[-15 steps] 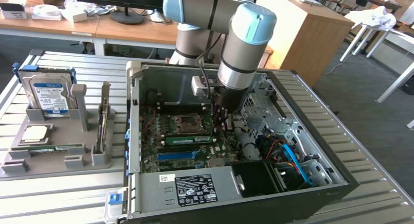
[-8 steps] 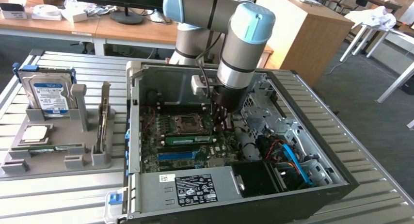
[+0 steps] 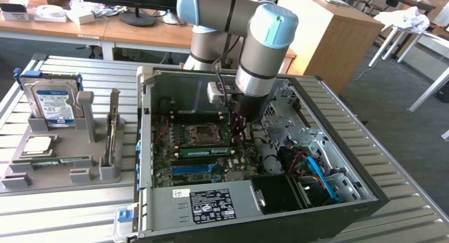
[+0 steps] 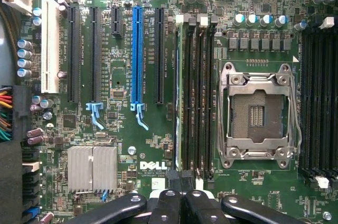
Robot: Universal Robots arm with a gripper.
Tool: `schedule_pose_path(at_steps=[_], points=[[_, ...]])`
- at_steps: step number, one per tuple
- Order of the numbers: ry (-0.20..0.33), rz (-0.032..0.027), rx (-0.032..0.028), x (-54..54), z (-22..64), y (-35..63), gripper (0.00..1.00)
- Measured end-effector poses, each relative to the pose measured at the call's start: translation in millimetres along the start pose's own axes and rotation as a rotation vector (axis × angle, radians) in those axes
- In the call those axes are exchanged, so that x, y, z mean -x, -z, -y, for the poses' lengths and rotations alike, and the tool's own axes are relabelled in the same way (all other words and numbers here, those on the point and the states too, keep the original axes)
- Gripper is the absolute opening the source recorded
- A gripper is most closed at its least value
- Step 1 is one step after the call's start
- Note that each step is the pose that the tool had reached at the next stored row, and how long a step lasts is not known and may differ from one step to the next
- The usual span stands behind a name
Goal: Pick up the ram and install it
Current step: 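Press down the ram until it locks into place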
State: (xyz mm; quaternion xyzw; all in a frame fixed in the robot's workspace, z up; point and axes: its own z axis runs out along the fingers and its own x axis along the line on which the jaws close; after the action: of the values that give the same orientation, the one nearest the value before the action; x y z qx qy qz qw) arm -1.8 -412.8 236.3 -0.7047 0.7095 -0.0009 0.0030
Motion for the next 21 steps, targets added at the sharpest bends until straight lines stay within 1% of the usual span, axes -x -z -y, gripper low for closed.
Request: schedule_pose_path(at_steps=[14,21], points=[[0.0,0.0002,0.0,0.0,0.0,-2.1,0.1],[0.0,0.0009,0.0001,-0.1,-0.1,-6.2,0.1]])
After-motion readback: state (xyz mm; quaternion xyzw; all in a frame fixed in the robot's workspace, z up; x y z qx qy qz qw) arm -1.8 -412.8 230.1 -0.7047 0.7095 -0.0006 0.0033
